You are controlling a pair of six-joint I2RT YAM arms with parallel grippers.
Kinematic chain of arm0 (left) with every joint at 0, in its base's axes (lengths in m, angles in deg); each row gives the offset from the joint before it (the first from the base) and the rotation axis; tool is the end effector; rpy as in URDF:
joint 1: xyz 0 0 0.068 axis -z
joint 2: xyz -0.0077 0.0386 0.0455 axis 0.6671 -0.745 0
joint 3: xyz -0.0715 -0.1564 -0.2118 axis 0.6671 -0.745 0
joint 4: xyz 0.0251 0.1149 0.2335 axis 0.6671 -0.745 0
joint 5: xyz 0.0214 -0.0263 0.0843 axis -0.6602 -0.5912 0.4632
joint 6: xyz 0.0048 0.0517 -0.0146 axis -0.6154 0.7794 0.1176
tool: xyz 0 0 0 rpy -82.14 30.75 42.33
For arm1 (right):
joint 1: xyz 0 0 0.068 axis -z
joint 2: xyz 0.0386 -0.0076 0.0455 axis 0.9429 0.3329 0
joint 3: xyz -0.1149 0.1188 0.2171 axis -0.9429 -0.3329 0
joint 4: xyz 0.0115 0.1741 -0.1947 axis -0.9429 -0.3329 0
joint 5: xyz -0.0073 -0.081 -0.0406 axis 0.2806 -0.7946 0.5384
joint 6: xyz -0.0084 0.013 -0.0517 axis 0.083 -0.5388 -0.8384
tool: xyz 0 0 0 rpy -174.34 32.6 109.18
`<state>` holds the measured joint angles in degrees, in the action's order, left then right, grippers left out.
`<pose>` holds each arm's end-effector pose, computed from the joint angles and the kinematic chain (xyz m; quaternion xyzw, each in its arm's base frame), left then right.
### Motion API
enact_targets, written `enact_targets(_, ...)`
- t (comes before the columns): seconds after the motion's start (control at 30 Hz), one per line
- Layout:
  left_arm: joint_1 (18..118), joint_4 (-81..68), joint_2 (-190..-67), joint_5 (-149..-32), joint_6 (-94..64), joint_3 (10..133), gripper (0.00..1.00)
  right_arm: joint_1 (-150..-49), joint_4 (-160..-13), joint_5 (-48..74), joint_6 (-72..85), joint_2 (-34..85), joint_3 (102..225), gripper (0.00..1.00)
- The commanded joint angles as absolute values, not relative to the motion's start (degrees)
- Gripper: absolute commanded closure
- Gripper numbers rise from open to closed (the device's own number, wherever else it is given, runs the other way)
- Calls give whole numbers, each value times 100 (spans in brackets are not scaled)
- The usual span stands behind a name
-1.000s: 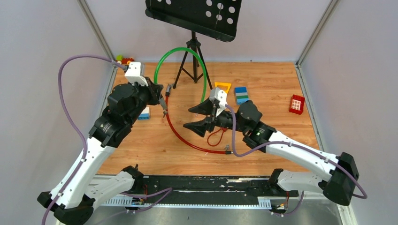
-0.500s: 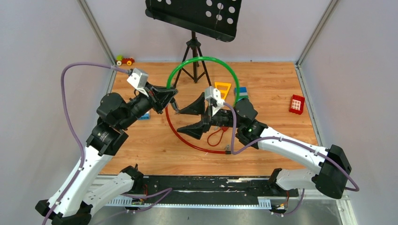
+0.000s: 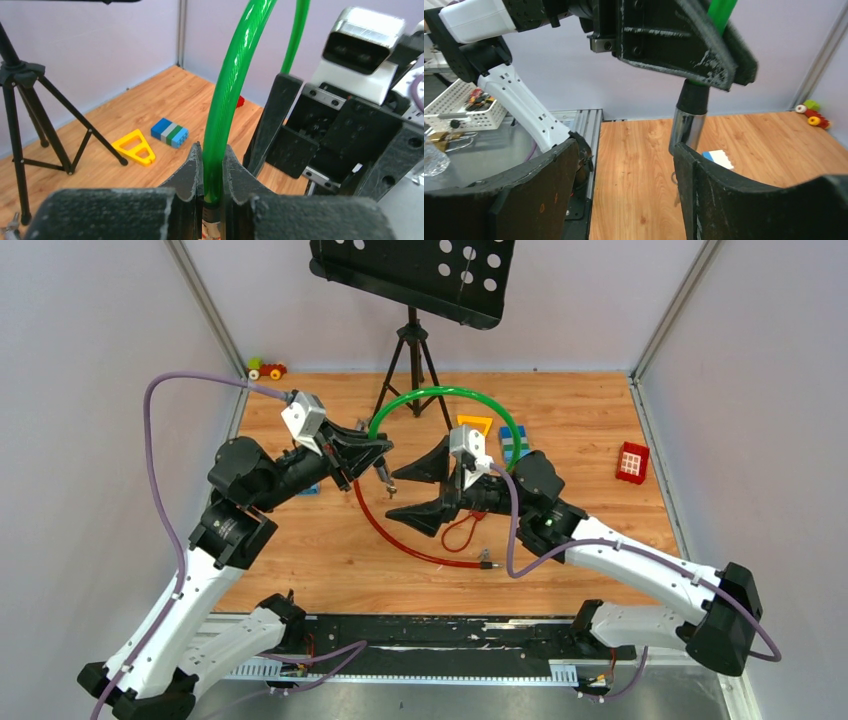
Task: Lock with the key
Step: Lock the lock.
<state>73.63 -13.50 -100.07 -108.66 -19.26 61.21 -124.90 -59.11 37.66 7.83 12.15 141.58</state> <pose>0.1312 -0.0998 0.4461 0.2581 0.5960 -0.4362 0.6228 0.1436 0.2326 0.3804 -0.4329 0.4667 0.5359 0.5546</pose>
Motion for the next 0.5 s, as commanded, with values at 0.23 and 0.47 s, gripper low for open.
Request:
enact_targets(0.23,7366,-1603,-9893,-8482,-2416,6198,100,-12492,-6550,1614,-66,871,14438,30)
enact_targets(0.47,7366,-1516,-9932,-7146,-2814,6132,100,-13056,-5473,-284,-519,1670,14531,31)
